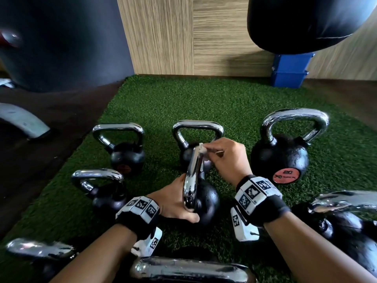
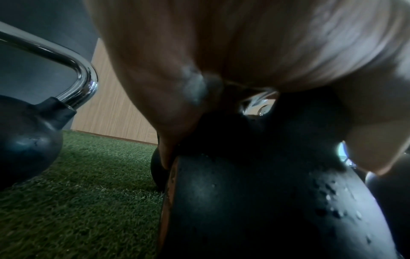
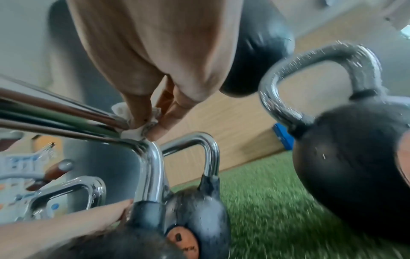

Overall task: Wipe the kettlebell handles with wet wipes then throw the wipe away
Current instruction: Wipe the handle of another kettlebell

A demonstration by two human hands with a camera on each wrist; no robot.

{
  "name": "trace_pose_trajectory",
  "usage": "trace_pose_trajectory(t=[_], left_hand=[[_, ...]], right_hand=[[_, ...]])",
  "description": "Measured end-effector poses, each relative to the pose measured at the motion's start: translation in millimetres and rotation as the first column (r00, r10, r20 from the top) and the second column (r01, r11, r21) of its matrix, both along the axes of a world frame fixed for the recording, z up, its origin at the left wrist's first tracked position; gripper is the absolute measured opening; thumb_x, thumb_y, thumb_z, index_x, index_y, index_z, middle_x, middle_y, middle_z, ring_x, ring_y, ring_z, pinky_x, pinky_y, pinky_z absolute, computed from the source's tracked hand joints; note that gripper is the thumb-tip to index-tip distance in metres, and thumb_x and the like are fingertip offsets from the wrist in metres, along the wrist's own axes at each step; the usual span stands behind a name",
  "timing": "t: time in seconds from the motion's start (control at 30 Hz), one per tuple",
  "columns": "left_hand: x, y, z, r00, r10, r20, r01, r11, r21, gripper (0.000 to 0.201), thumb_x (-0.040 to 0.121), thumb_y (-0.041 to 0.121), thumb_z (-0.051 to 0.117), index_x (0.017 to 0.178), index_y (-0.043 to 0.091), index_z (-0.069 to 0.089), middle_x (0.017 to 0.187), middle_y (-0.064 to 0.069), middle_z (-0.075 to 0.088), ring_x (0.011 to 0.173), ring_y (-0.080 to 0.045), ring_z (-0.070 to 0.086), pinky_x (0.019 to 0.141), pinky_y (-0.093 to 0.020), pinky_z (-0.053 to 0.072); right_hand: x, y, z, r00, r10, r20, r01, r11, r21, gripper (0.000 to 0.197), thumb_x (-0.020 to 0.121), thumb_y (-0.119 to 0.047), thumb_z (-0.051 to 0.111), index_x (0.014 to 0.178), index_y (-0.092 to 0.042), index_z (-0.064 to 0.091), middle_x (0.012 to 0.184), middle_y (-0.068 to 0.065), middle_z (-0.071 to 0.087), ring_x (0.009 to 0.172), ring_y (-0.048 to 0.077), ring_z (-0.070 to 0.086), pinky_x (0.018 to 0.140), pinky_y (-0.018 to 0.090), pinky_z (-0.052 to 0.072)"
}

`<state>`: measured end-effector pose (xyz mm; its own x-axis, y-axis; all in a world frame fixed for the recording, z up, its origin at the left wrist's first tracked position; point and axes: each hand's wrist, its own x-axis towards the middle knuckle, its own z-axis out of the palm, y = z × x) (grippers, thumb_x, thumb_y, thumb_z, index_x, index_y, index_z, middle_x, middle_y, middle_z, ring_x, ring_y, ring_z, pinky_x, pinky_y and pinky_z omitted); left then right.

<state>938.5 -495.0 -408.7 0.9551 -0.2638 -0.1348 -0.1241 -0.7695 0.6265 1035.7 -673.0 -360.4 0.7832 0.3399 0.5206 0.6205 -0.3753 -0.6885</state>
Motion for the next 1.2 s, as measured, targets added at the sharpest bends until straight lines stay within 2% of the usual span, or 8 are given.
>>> trace_pose_trajectory(t=[0.17,0.33,0.5,0.63,0.7,0.9,1.07,1.2], left_hand=[[4,-4,13,0.999,-0.048,-0.008,0.047,0.998,-0.041,0.074,0.066,0.044,0.081,0.123,0.003,0.057,0.108,0.004,0.051,0.116,-0.029,0.057,0.109,-0.046,0.044],[6,-3,14,0.999,-0.010,-0.047,0.002,0.985,-0.171,0.102,0.054,0.049,0.083,0.140,0.007,0.046,0.121,0.005,0.057,0.120,-0.015,0.058,0.114,-0.043,0.043],[13,1,7,0.998,-0.055,-0.010,0.050,0.951,-0.305,0.097,0.069,-0.001,0.091,0.149,0.009,0.039,0.151,0.006,0.050,0.143,-0.006,0.043,0.120,-0.029,0.032],[15,2,9,0.992,-0.123,-0.008,0.116,0.948,-0.295,0.050,0.075,-0.007,0.081,0.113,0.016,0.059,0.107,0.036,0.067,0.098,0.013,0.061,0.075,-0.013,0.043],[15,1,12,0.994,-0.106,-0.027,0.093,0.947,-0.307,0.050,0.074,-0.004,0.082,0.113,0.018,0.060,0.109,0.035,0.066,0.100,0.013,0.059,0.079,-0.007,0.041],[18,1,8,0.993,-0.055,-0.104,0.021,0.954,-0.299,0.043,0.067,0.007,0.081,0.104,0.024,0.064,0.096,0.020,0.069,0.091,0.006,0.063,0.084,-0.015,0.049],[14,-1,6,0.997,-0.052,-0.057,0.033,0.954,-0.298,0.037,0.065,0.004,0.080,0.096,-0.011,0.066,0.086,0.002,0.067,0.077,0.009,0.059,0.075,-0.008,0.048],[7,-2,12,0.996,-0.087,-0.001,0.086,0.991,-0.103,0.052,0.066,0.021,0.086,0.109,-0.004,0.069,0.107,0.010,0.060,0.111,-0.008,0.051,0.106,-0.029,0.043]], right_hand=[[-8,-11,25,0.990,0.139,0.012,-0.135,0.978,-0.160,0.021,0.076,-0.010,0.084,0.092,-0.022,0.081,0.087,-0.008,0.073,0.075,0.001,0.065,0.071,0.007,0.049],[-12,-12,38,0.979,0.142,-0.149,-0.168,0.969,-0.180,0.018,0.072,-0.021,0.089,0.087,-0.023,0.080,0.079,-0.014,0.073,0.068,-0.003,0.064,0.064,0.010,0.049],[-32,-18,36,0.899,0.298,-0.321,-0.353,0.927,-0.129,0.021,0.065,-0.025,0.093,0.077,-0.022,0.076,0.074,-0.009,0.075,0.067,0.004,0.068,0.065,0.022,0.056],[-36,-14,30,0.859,0.314,-0.403,-0.325,0.945,0.045,0.024,0.065,-0.015,0.093,0.077,-0.014,0.073,0.080,0.007,0.076,0.082,0.032,0.074,0.078,0.054,0.060],[-38,-13,22,0.866,0.290,-0.407,-0.274,0.957,0.099,0.025,0.063,-0.014,0.093,0.075,-0.015,0.071,0.079,0.009,0.076,0.082,0.038,0.072,0.076,0.057,0.059],[-48,-13,-10,0.848,0.245,-0.470,-0.279,0.960,-0.003,0.029,0.058,-0.011,0.095,0.069,-0.018,0.069,0.076,0.006,0.076,0.072,0.026,0.073,0.072,0.046,0.061],[-52,-18,-24,0.870,0.234,-0.435,-0.285,0.957,-0.055,0.019,0.067,-0.015,0.091,0.075,-0.019,0.074,0.072,0.000,0.076,0.063,0.007,0.067,0.063,0.029,0.058],[-48,-21,-15,0.830,0.325,-0.454,-0.419,0.899,-0.124,0.018,0.081,-0.008,0.081,0.095,-0.019,0.080,0.079,-0.009,0.075,0.071,0.001,0.069,0.072,0.020,0.055]])
